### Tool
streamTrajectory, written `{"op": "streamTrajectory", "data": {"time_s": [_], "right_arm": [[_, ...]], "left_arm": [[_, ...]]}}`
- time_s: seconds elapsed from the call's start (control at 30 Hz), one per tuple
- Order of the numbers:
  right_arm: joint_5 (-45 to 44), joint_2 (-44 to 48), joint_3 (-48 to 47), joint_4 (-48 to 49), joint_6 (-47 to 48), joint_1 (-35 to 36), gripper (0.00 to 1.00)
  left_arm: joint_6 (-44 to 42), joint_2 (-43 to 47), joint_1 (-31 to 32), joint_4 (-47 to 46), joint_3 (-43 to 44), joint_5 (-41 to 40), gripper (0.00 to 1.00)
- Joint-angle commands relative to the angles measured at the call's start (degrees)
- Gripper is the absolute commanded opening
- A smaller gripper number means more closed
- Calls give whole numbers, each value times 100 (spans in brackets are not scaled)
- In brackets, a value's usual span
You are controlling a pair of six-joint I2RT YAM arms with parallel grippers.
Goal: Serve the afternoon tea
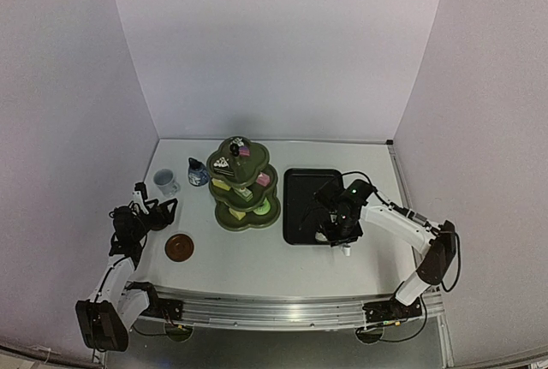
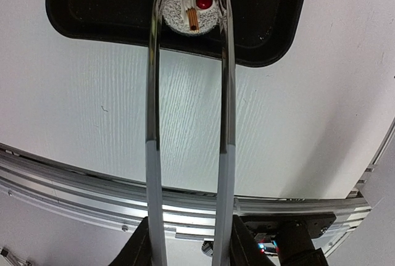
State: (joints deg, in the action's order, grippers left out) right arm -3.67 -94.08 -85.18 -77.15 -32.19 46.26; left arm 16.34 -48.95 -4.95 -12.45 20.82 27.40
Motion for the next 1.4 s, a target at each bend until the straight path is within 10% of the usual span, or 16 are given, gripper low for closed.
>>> {"op": "streamTrajectory", "data": {"time_s": [0.0,1.37], "right_arm": [[71,81,77,-1717,57,13,35],[122,143,33,-2041,305,-152,36]], "left_arm": [[-87,-36,-27,-118,185,99,100],[-144,-152,-26,-84,297,174,100]]}}
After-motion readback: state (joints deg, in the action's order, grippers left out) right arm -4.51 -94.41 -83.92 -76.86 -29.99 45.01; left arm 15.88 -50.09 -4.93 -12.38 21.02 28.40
